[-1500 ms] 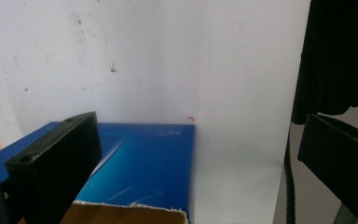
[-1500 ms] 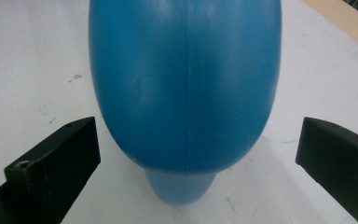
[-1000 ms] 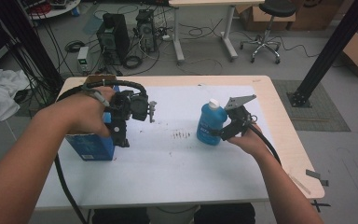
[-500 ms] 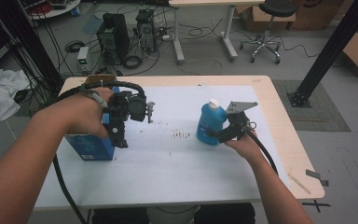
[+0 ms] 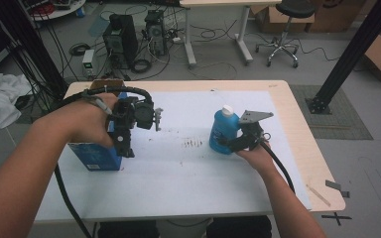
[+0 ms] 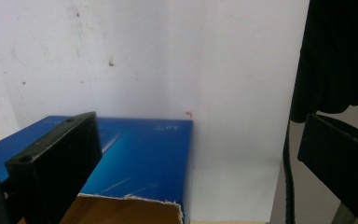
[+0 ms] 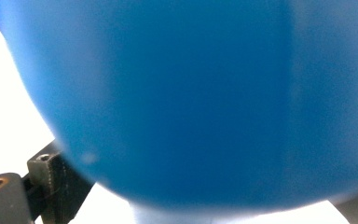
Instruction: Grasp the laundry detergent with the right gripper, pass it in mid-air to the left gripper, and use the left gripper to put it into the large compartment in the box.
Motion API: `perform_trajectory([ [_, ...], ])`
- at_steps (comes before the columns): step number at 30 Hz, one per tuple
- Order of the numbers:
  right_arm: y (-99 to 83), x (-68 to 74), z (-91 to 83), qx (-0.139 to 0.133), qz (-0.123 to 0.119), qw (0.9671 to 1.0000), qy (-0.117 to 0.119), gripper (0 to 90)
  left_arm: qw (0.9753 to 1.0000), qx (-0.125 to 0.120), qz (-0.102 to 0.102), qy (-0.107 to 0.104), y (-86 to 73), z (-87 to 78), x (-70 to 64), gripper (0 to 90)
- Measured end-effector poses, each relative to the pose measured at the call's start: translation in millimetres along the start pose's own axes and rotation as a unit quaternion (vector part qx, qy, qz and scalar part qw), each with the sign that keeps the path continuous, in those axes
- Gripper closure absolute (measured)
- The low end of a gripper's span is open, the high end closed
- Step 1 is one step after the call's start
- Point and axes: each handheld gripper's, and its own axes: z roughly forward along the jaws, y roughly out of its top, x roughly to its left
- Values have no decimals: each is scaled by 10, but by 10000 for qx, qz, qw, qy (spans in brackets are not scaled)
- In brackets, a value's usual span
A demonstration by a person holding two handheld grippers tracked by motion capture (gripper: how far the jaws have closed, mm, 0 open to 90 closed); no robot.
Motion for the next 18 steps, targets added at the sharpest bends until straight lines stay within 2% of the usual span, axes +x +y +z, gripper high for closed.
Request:
perform_trajectory([
  [5,-7,-6,10,-73,31,10000,-42,102,10000,5,2,1,-3,-1,0,0],
  [8,-7,1,17,-139,61,9999,15,130,10000,15,-8,-10,-3,1,0,1],
  [18,-14,-3,30,-153,74,9998,39,160,10000,22,-13,6,-4,5,6,1],
])
